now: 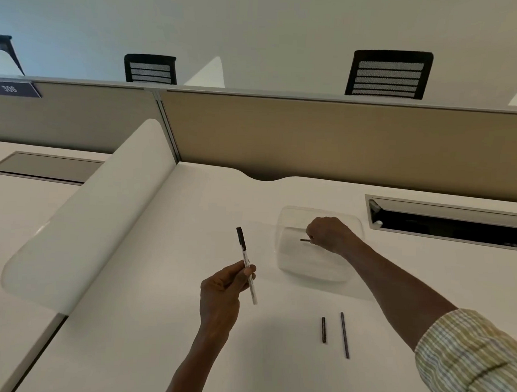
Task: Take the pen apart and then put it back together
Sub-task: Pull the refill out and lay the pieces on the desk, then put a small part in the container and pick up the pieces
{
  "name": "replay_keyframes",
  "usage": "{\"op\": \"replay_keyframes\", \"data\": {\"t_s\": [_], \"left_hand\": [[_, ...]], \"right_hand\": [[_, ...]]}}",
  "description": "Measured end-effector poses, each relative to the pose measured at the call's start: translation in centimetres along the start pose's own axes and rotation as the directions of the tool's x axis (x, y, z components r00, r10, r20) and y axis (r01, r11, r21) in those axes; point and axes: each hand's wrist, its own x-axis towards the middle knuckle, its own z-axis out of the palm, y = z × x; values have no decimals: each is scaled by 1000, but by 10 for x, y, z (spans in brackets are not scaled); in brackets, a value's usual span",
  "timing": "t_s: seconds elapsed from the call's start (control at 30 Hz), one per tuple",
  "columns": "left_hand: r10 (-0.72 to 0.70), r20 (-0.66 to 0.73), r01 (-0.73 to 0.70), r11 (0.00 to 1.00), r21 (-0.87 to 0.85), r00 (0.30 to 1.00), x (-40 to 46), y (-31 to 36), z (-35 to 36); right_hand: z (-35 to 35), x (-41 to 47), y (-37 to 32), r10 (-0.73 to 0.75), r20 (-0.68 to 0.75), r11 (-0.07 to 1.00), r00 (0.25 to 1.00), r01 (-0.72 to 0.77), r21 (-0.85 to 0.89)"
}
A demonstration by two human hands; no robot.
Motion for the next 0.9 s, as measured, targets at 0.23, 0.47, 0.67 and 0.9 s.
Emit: {"op": "replay_keyframes", "data": {"t_s": [0.23,0.47,0.67,0.9], "left_hand": [[-1,6,1,1000,-9,1000,-6,-1,6],[-4,30,5,1000,-27,1000,-14,1,11],[-2,63,5,998,-60,998,-24,3,13],[-49,65,59,982,-178,997,-44,3,13]], "right_hand": [[13,-1,7,20,-28,999,999,-19,50],[-22,-25,2,249,-214,914,945,-156,374],[-43,-92,-44,369,-354,758,859,-58,650],[-34,-158,-126,436,-285,499,854,34,866]]}}
